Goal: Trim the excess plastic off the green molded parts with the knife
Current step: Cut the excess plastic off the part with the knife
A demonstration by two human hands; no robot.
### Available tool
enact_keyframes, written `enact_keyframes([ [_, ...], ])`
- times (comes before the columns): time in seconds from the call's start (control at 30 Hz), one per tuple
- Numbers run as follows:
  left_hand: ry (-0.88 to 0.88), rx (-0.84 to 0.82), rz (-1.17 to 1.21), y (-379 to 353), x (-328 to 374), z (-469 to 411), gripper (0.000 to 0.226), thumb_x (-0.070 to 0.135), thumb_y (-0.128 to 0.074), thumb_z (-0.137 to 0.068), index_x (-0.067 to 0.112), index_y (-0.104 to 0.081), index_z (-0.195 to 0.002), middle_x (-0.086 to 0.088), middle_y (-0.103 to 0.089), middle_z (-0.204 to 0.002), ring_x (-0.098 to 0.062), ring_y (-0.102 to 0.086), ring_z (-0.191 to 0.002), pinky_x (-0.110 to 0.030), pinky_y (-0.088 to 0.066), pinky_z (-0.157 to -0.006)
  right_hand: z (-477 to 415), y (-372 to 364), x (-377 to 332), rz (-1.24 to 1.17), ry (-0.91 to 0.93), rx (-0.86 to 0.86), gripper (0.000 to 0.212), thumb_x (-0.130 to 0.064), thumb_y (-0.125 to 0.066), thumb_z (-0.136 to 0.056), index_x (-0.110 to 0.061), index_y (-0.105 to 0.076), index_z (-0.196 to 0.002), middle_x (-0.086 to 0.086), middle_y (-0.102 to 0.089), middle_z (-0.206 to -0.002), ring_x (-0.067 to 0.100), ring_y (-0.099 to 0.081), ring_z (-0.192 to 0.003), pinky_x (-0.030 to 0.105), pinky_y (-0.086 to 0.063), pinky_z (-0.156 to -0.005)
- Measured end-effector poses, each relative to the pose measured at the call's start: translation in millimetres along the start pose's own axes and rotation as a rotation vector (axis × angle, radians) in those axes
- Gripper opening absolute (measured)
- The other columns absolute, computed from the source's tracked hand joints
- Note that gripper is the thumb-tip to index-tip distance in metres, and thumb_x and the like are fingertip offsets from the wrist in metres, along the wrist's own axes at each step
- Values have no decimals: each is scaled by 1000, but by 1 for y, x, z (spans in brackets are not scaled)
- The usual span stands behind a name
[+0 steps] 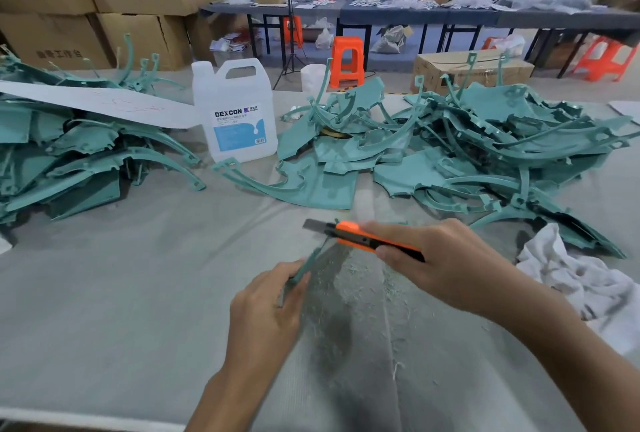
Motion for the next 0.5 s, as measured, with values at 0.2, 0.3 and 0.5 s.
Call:
enact_keyframes([
  [0.2,2,20,2,0,1,-1,14,45,-59,-92,43,-63,-105,21,-63,-78,1,-44,-52,-12,-33,-50,21,12,33,30,-106,250,45,-44,-47,-102,-57,-39,-145,-15,-67,-75,5,-55,-55,18,-41,-50],
  [0.3,11,19,-1,0,-2,-2,16,51,-56,-92,44,-61,-106,19,-63,-78,-1,-47,-56,-17,-37,-53,33,-11,1,-80,15,217,45,-54,-43,-101,-65,-34,-144,-28,-64,-82,-4,-58,-68,13,-42,-59],
  [0.5,2,22,0,1,-4,-13,20,53,-54,-91,41,-62,-106,17,-65,-81,-4,-49,-57,-25,-41,-53,18,-22,7,-68,41,164,45,-56,-41,-99,-56,-44,-144,-10,-75,-104,10,-65,-72,28,-50,-60],
])
Point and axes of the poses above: each hand's wrist, its own z-axis away from the middle knuckle, its own y-axis out of the back of the hand, x = y × z, the point moved 10 cm from there along -z, towards the middle knuckle
